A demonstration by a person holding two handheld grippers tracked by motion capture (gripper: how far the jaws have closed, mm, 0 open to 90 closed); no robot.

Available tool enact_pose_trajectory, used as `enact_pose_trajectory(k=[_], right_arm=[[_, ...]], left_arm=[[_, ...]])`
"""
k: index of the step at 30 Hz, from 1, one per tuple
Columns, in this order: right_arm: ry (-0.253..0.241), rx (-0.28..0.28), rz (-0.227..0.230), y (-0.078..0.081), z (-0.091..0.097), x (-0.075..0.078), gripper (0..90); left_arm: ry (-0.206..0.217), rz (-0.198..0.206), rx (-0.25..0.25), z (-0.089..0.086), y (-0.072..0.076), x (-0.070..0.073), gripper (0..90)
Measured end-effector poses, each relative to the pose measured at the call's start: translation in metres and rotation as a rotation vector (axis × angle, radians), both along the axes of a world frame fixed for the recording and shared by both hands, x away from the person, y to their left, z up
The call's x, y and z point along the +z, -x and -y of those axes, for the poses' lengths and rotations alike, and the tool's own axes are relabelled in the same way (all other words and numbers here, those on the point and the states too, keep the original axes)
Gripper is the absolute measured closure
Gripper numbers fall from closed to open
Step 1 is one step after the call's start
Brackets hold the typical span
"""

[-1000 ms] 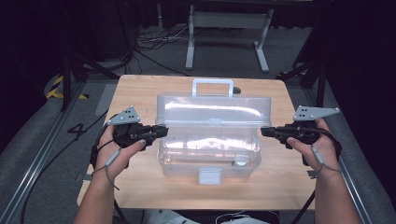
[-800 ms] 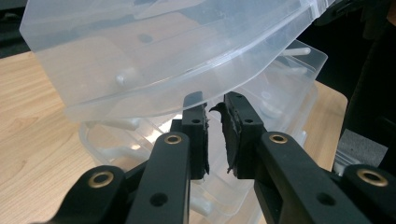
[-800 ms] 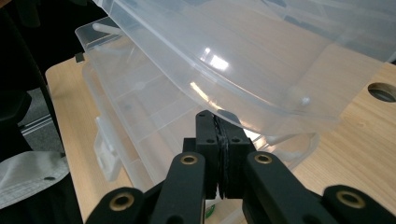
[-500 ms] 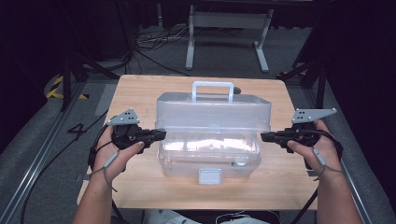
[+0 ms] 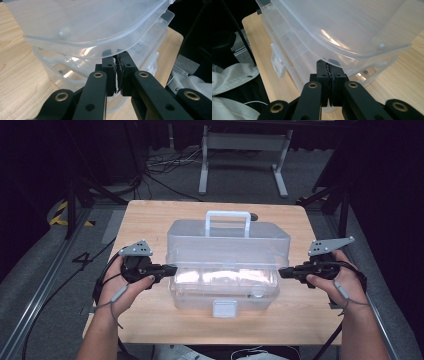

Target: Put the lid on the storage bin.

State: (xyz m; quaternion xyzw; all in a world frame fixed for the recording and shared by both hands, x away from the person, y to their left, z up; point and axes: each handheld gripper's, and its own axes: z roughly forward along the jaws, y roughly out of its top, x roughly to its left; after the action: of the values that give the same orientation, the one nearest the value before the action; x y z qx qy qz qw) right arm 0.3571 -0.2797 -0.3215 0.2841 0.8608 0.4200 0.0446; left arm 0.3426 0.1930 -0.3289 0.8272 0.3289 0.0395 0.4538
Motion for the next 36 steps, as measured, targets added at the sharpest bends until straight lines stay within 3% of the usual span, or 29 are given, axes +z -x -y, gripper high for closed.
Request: enact_pose_trajectory(k=[19, 36], right_arm=[[0.096, 0.036, -0.054, 0.0031, -0.0049, -0.0044, 88.2], [0.160, 0.071, -0.092, 0.0041, -0.0088, -0.0095, 86.5]], left_arm=[[-0.101, -0.041, -0.036, 0.0024, 0.0058, -0.0016, 84.8], [-0.153, -0.084, -0.070, 0.0038, 0.0077, -0.0050, 84.5]])
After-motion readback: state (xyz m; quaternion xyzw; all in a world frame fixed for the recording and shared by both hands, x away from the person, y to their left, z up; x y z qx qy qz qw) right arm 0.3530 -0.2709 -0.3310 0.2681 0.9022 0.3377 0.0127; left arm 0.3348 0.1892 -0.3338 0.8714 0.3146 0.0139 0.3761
